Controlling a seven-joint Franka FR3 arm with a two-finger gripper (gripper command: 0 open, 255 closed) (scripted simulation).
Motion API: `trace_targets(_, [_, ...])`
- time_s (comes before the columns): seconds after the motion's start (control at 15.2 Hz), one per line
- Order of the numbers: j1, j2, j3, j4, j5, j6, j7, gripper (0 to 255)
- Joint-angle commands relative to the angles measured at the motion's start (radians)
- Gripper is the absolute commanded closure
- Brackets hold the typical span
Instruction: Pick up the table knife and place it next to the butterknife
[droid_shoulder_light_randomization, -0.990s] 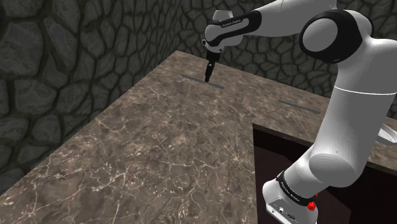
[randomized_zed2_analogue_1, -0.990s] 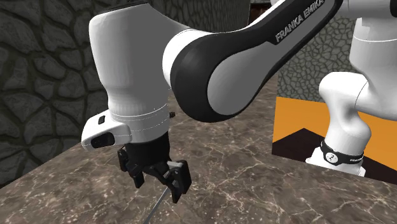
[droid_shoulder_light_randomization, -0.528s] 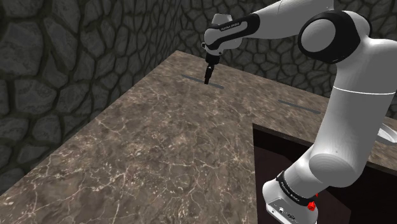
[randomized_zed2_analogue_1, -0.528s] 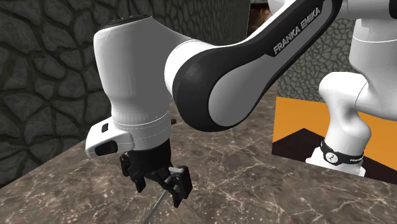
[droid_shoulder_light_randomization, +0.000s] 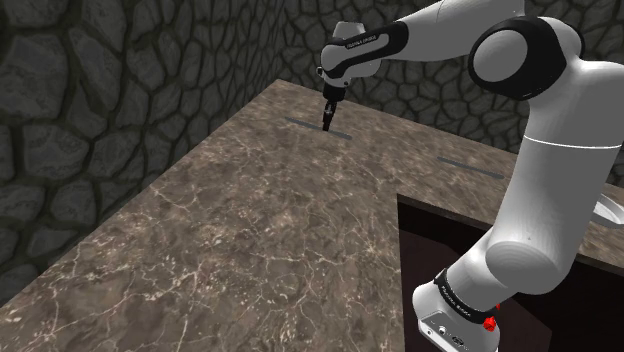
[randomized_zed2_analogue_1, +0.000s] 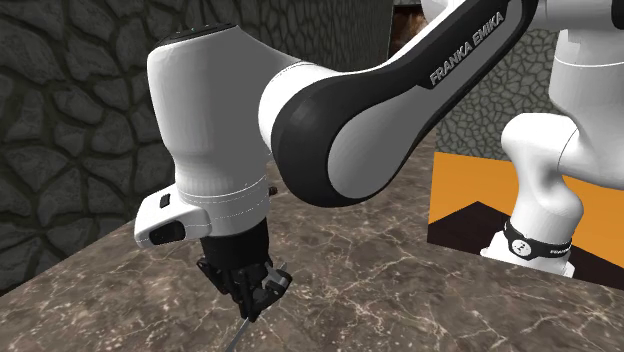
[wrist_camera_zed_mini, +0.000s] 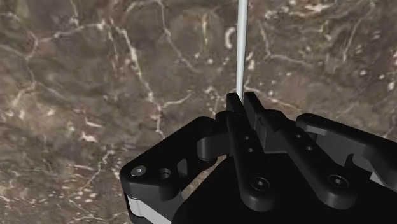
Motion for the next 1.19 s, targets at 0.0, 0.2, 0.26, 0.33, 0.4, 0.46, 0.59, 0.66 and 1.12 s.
trace_targets(0.0, [0.000,0.000,0.000,0.000,0.000,0.000,0.000,255])
trace_targets(0.2, [0.000,0.000,0.000,0.000,0.000,0.000,0.000,255])
trace_targets(0.26, [0.000,-0.006,0.000,0.005,-0.001,-0.011,0.000,255])
trace_targets(0.33, [0.001,-0.011,-0.001,0.011,-0.002,-0.022,0.001,255])
trace_targets(0.4, [0.001,-0.017,-0.001,0.017,-0.003,-0.033,0.001,255])
trace_targets(0.46, [0.001,-0.022,-0.002,0.023,-0.003,-0.045,0.001,255])
trace_targets(0.59, [0.001,-0.031,-0.002,0.037,-0.005,-0.068,0.001,255])
trace_targets(0.66, [0.002,-0.036,-0.003,0.044,-0.006,-0.079,0.002,255])
trace_targets(1.12, [0.002,-0.063,-0.005,0.100,-0.010,-0.163,0.002,255])
